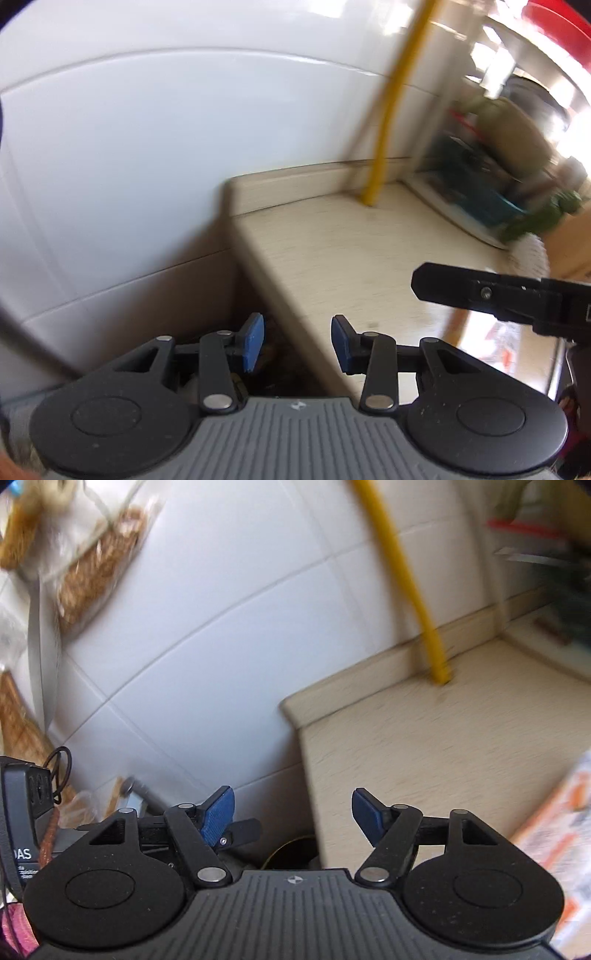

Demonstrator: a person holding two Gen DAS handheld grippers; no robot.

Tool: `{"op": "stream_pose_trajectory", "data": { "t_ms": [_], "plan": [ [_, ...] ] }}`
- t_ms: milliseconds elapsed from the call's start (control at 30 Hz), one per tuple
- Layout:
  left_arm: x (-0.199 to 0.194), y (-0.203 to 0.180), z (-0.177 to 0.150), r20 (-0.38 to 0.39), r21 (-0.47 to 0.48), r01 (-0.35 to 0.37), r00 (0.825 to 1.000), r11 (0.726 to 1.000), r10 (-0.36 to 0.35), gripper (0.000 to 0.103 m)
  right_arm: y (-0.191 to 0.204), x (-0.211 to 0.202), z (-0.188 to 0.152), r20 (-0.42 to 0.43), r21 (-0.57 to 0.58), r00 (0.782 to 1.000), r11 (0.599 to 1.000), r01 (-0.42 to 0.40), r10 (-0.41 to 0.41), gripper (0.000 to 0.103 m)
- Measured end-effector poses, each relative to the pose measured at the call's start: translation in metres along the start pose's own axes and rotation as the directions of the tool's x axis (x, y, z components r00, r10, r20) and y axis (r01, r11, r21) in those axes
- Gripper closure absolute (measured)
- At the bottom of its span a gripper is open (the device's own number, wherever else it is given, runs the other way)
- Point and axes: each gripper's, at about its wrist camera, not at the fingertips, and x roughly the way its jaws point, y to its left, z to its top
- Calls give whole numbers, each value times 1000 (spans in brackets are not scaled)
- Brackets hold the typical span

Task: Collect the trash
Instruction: 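Move both open tools back over the orange-printed box on the counter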

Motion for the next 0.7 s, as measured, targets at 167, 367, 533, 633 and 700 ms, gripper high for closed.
{"op": "stream_pose_trajectory", "data": {
  "t_ms": [167, 367, 533, 633, 700],
  "plan": [
    [17, -69, 13, -24, 130, 116, 993, 985, -114, 68, -54, -65, 11, 106, 62, 983, 988, 143, -149, 26],
    [40, -148, 22, -97, 253, 218, 975, 942, -200, 67, -117, -122, 4, 160, 152, 934, 943, 297, -320, 25],
    [61, -199, 35, -197, 285, 300, 948, 910, -251, 67, -170, -147, 0, 151, 185, 891, 898, 400, -428, 23],
    [80, -222, 51, -245, 295, 322, 936, 900, -254, 65, -204, -157, -1, 137, 211, 877, 879, 428, -460, 23],
    [94, -238, 60, -268, 331, 297, 940, 896, -212, 63, -225, -158, -1, 120, 223, 874, 871, 439, -471, 23]
  ]
}}
